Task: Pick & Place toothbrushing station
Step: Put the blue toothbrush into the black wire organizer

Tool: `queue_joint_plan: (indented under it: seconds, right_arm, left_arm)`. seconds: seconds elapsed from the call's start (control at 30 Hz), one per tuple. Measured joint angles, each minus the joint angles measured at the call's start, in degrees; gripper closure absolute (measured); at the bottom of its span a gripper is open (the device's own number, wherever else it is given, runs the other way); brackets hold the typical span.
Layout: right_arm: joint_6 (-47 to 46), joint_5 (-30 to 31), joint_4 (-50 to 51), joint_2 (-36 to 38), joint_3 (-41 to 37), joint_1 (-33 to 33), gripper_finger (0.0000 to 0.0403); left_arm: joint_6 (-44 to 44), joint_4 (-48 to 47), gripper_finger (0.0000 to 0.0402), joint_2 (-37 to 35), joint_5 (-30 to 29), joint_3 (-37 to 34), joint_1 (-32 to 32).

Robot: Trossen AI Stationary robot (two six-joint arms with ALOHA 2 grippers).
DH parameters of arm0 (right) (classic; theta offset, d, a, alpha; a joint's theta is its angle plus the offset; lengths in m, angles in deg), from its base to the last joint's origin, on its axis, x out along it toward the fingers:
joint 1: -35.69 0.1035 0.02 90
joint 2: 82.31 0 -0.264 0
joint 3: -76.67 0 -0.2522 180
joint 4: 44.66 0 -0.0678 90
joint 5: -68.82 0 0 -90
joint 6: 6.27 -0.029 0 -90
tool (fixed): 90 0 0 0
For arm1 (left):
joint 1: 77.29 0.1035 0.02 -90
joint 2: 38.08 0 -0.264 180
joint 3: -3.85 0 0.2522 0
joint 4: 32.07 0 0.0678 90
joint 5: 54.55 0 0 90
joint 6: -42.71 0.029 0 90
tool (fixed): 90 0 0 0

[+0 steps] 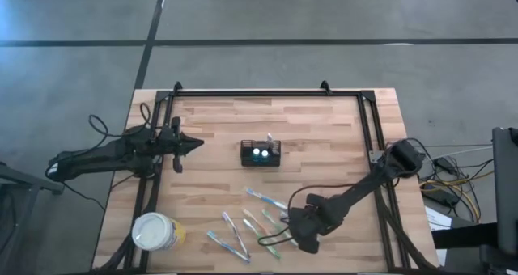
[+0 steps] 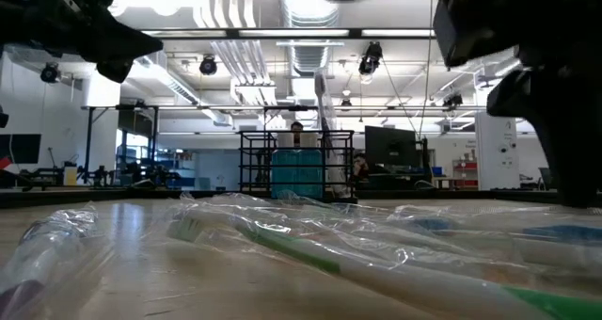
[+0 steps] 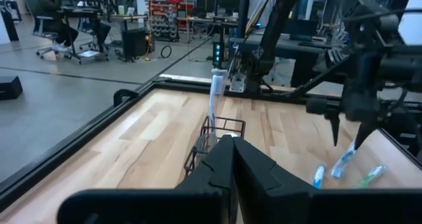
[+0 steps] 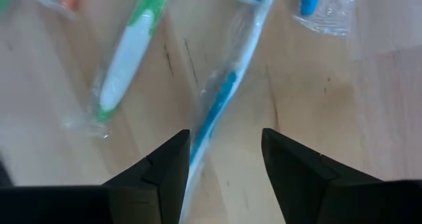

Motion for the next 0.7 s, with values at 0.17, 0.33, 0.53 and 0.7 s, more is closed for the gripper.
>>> queue_joint_plan:
  seconds: [0.17, 0.33, 0.53, 0.7]
  right_arm:
    - [0.6, -0.1, -1.7, -2.5, 0.0, 0.0, 0.0226]
    - [1.2, -1.1, -1.6, -4.0, 0.2, 0.0, 0.0240]
    - [2.3, -1.9, -1.0, -3.7, 0.1, -0.4, 0.0282]
    - [3.7, -2.7, 0.7, -2.3, -0.1, -0.4, 0.0350]
  left_arm:
    - [0.0, 0.1, 0.0390, 0.0, 0.0, 0.0, 0.0]
    - [0.0, 0.1, 0.0392, 0.0, 0.0, 0.0, 0.0]
    - [0.0, 0.4, 0.0390, 0.0, 0.0, 0.0, 0.0]
    - [0.0, 0.4, 0.0390, 0.0, 0.0, -0.1, 0.0]
